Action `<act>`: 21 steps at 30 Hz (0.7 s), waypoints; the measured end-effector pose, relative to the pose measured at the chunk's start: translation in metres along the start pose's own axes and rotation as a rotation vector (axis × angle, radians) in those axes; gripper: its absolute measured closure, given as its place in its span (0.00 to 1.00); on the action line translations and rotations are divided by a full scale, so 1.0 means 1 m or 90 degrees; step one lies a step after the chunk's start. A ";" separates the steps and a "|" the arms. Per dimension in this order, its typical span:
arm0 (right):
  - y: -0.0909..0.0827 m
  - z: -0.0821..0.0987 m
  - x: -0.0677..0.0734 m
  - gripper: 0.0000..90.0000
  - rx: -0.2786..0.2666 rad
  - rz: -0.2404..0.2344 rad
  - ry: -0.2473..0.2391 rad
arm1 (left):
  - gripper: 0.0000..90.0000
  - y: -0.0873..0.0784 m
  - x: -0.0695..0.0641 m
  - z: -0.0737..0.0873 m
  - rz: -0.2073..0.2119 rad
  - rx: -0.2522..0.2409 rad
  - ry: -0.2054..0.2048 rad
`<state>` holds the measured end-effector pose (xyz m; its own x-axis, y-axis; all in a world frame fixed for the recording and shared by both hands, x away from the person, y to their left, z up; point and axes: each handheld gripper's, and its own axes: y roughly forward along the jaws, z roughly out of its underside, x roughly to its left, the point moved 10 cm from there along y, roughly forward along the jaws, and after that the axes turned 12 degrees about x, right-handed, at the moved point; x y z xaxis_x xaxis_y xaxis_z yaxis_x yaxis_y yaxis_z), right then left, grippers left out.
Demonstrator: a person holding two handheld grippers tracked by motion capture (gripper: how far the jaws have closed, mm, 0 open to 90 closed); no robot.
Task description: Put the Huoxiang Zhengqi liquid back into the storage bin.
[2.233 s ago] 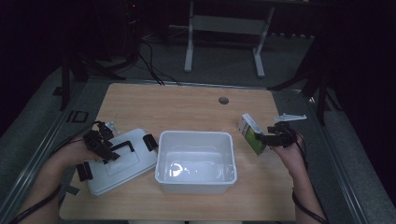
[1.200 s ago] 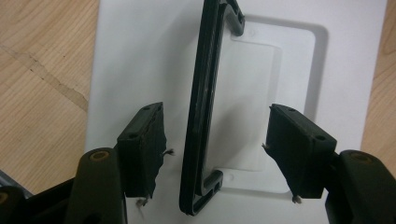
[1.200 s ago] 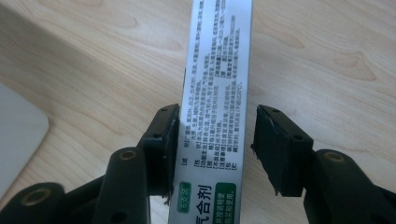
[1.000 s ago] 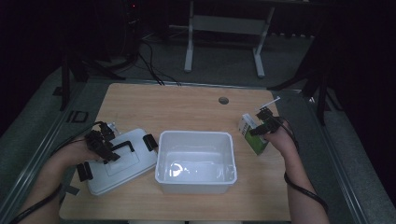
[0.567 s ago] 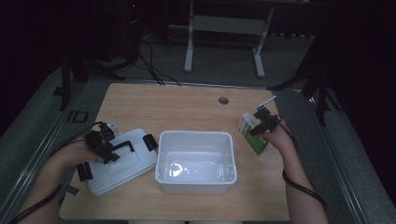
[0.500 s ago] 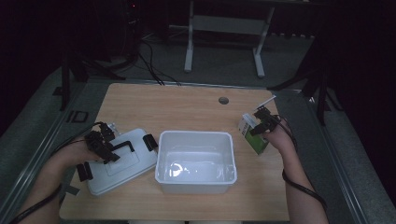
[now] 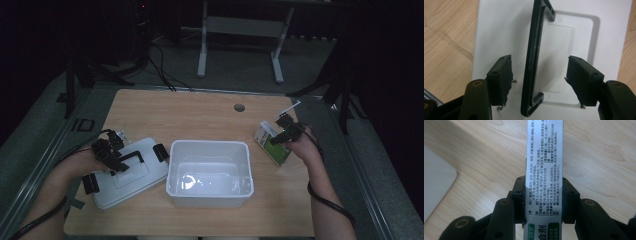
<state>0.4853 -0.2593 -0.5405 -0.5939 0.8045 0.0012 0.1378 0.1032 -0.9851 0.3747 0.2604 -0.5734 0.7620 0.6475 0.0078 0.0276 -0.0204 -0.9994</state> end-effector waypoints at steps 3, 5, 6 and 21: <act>-0.006 0.004 0.001 0.71 -0.001 0.000 -0.009 | 0.42 0.001 -0.001 0.001 0.001 0.004 0.000; -0.009 0.008 0.003 0.71 0.002 0.000 -0.021 | 0.42 0.001 -0.001 0.001 0.001 0.006 0.001; -0.011 0.009 0.004 0.71 0.003 0.002 -0.027 | 0.42 0.001 -0.001 0.001 0.000 0.005 0.001; -0.061 0.015 0.031 0.71 -0.030 0.010 -0.112 | 0.42 -0.002 -0.003 0.000 0.000 0.005 0.002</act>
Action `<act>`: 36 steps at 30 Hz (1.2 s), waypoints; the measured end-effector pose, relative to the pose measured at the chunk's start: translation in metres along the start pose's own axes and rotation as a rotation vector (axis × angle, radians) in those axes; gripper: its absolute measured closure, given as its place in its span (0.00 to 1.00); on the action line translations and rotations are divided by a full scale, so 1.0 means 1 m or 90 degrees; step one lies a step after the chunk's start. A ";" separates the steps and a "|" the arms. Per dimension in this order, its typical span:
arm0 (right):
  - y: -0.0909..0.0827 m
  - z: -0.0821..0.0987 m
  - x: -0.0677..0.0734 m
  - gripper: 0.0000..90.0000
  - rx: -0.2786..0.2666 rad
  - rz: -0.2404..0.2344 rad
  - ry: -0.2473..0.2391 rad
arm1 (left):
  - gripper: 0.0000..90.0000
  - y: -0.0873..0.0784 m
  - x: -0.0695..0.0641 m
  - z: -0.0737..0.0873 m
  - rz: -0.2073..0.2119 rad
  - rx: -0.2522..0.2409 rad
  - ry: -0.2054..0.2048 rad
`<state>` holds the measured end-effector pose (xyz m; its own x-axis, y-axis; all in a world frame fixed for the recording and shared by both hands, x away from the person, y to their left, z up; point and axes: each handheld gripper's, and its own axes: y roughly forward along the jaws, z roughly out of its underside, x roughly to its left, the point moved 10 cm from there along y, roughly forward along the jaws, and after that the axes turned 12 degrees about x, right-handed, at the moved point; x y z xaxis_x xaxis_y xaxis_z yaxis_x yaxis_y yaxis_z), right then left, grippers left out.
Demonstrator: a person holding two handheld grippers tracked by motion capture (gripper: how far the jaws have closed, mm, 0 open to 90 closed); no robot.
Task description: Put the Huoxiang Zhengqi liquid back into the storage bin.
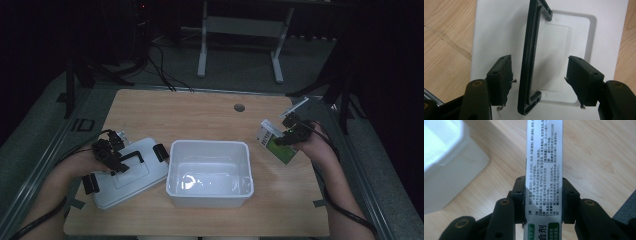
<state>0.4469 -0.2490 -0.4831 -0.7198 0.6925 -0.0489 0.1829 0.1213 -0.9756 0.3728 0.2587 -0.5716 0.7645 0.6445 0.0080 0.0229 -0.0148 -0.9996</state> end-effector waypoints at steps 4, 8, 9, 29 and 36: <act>-0.018 -0.007 0.012 0.71 -0.019 -0.002 -0.027 | 0.42 0.000 -0.001 0.000 0.000 0.000 0.000; -0.035 -0.014 0.025 0.71 -0.028 0.005 -0.056 | 0.42 -0.001 -0.001 0.000 -0.001 -0.001 0.001; -0.039 -0.016 0.027 0.71 -0.032 0.008 -0.064 | 0.42 -0.001 -0.001 0.000 0.000 0.000 0.002; -0.079 -0.043 0.100 0.71 -0.076 -0.037 -0.209 | 0.42 -0.003 -0.003 -0.001 -0.002 0.006 0.003; -0.085 -0.049 0.132 0.71 -0.079 -0.056 -0.272 | 0.42 -0.002 -0.003 -0.001 -0.003 0.008 0.002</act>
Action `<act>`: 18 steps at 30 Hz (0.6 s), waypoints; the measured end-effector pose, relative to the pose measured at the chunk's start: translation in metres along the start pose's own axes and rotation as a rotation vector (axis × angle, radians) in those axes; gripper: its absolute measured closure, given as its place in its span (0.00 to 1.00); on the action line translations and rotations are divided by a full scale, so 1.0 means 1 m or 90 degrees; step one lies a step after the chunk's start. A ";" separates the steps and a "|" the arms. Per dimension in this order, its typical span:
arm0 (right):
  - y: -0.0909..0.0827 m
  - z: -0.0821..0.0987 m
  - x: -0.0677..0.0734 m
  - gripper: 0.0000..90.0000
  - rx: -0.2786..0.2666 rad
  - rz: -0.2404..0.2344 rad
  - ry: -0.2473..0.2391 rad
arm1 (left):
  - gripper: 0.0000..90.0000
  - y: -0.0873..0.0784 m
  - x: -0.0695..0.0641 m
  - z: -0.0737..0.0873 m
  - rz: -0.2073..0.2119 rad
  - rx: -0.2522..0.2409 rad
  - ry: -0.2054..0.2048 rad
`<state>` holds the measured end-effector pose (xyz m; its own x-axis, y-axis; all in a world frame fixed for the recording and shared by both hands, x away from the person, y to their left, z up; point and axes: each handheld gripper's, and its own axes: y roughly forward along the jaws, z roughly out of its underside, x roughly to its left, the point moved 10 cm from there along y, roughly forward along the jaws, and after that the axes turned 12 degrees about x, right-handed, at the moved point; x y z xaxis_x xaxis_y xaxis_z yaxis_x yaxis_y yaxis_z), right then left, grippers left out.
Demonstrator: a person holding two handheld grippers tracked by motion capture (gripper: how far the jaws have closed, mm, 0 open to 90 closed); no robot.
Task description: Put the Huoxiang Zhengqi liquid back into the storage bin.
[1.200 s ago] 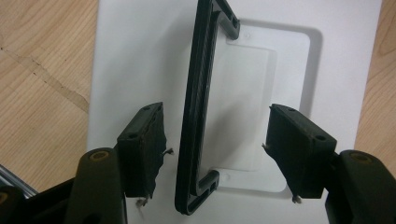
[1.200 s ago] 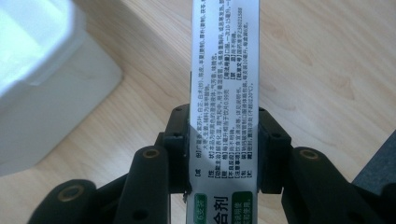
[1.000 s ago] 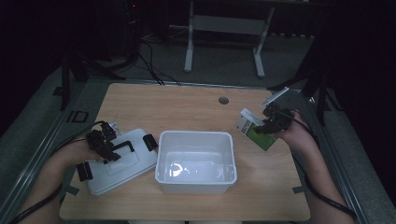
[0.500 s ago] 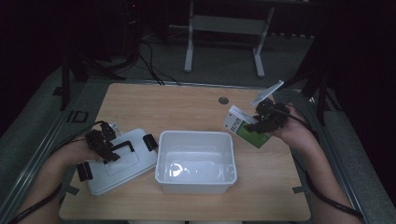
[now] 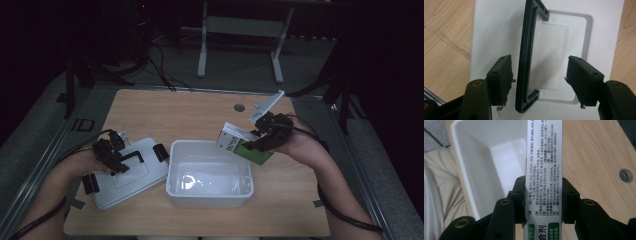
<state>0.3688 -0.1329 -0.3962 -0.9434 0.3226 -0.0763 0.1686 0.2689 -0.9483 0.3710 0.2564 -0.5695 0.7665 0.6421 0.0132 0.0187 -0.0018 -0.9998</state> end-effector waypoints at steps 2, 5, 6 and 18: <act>0.001 -0.004 0.007 0.71 0.000 -0.006 -0.018 | 0.42 0.000 0.000 0.000 0.000 -0.001 0.000; 0.003 -0.010 0.018 0.71 -0.002 -0.019 -0.042 | 0.42 0.000 0.000 0.001 -0.001 0.003 0.004; 0.004 -0.012 0.021 0.71 0.000 -0.021 -0.050 | 0.42 0.000 0.001 0.002 -0.003 0.005 0.003; 0.025 -0.031 0.056 0.71 0.046 -0.057 -0.135 | 0.42 0.001 -0.001 0.001 0.000 0.007 0.003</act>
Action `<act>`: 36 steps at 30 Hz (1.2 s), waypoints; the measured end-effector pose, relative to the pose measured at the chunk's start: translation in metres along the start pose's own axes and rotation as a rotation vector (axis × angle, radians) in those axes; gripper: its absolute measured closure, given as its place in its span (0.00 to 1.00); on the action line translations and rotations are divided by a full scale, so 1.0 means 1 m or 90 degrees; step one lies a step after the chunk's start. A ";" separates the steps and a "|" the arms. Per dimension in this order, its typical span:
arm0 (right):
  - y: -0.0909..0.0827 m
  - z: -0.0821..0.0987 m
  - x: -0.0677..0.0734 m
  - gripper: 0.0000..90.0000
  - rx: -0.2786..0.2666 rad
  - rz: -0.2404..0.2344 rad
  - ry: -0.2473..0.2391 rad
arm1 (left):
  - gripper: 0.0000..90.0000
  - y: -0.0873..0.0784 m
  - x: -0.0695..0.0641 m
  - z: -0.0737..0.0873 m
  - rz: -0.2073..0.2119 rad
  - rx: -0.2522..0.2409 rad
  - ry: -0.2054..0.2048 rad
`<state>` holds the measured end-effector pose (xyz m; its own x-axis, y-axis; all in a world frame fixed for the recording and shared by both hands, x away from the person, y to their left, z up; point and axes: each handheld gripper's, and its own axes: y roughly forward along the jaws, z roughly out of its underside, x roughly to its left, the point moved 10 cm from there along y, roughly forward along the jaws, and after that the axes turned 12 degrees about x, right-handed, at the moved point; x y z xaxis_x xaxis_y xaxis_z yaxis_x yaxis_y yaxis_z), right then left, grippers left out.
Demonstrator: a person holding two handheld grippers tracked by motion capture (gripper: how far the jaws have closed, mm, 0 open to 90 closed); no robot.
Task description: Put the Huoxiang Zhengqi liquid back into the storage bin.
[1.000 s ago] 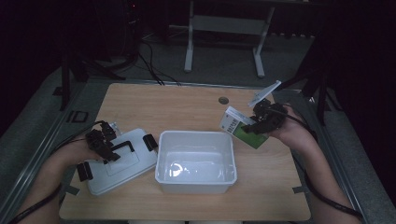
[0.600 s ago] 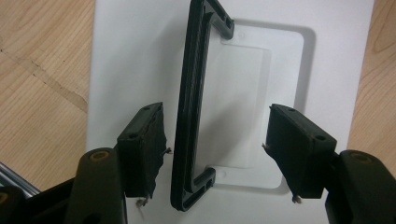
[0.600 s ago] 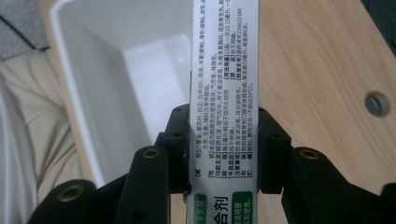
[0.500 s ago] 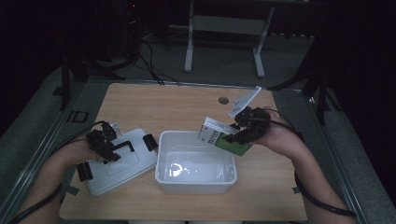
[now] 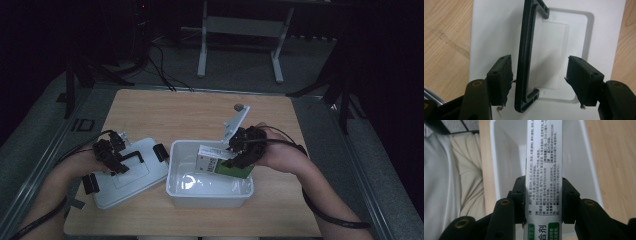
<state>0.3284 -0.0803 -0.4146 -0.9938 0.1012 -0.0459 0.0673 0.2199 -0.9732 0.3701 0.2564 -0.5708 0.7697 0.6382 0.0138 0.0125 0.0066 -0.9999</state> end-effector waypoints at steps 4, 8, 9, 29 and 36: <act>0.009 -0.004 0.006 0.71 0.012 -0.014 -0.021 | 0.42 0.000 0.000 0.000 0.000 0.000 0.001; 0.018 -0.006 0.010 0.71 0.027 -0.028 -0.031 | 0.42 0.001 0.000 0.001 0.001 0.000 0.001; 0.020 -0.006 0.010 0.71 0.030 -0.030 -0.032 | 0.42 0.001 0.000 0.001 0.001 0.000 0.002; 0.083 0.005 0.013 0.71 0.116 -0.060 -0.044 | 0.42 0.002 0.000 0.001 -0.002 0.000 0.002; 0.102 0.009 0.014 0.71 0.133 -0.073 -0.037 | 0.42 0.003 0.000 0.001 -0.001 0.004 0.003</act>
<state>0.3206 -0.0654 -0.5169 -0.9978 0.0291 0.0601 -0.0595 0.0210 -0.9980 0.3694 0.2577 -0.5740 0.7729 0.6343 0.0149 0.0098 0.0115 -0.9999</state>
